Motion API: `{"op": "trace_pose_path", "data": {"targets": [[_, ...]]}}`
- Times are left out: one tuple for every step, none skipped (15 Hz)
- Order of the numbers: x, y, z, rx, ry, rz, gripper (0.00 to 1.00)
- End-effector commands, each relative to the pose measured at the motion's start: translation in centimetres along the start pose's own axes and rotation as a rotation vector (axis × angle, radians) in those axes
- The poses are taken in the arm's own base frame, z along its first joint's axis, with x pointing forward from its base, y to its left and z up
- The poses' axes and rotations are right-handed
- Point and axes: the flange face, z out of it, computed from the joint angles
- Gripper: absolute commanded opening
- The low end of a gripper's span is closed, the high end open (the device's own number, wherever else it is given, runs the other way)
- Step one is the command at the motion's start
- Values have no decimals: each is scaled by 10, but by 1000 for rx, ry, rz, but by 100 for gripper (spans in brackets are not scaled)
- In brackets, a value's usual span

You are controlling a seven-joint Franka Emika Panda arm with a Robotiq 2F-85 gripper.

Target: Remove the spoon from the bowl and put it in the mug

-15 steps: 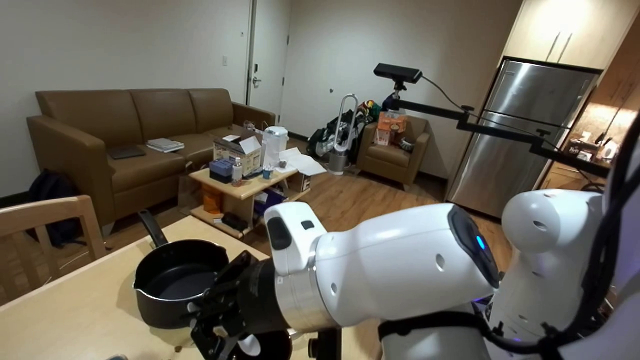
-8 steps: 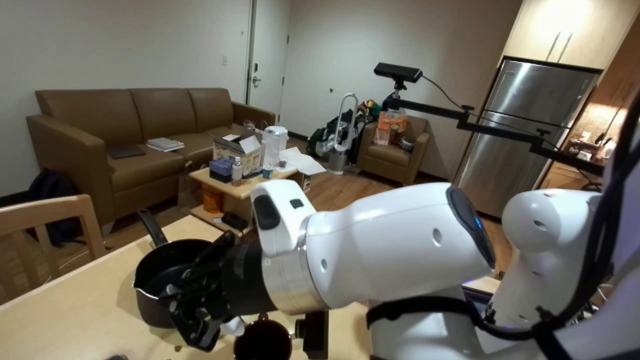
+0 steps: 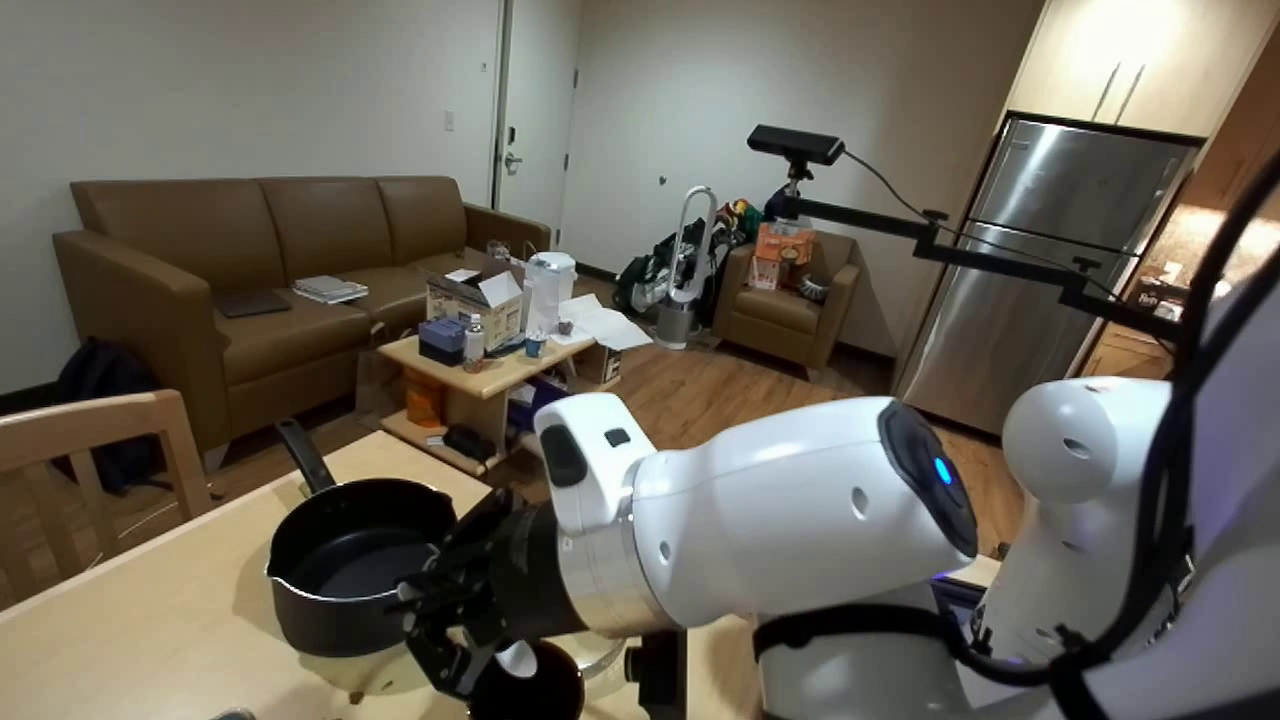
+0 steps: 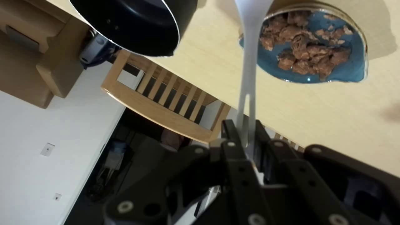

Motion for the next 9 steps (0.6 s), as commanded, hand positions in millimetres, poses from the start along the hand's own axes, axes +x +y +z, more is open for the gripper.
{"op": "trace_pose_path", "data": {"targets": [[-21,10,3,-20,-35,47,4],[-21,11,3,-24,-35,41,4],[-18,9,2,-22,-27,22,4],[-15,8,0,-17,-20,7,4],[-10,4,-1,-14,-14,-2,4],[-6,2,-2,-7,-7,-12,4],[-2,-2,-4,2,4,-20,4],[0,-4,-4,5,8,-22,4],[3,-7,-6,15,14,-25,4]]}}
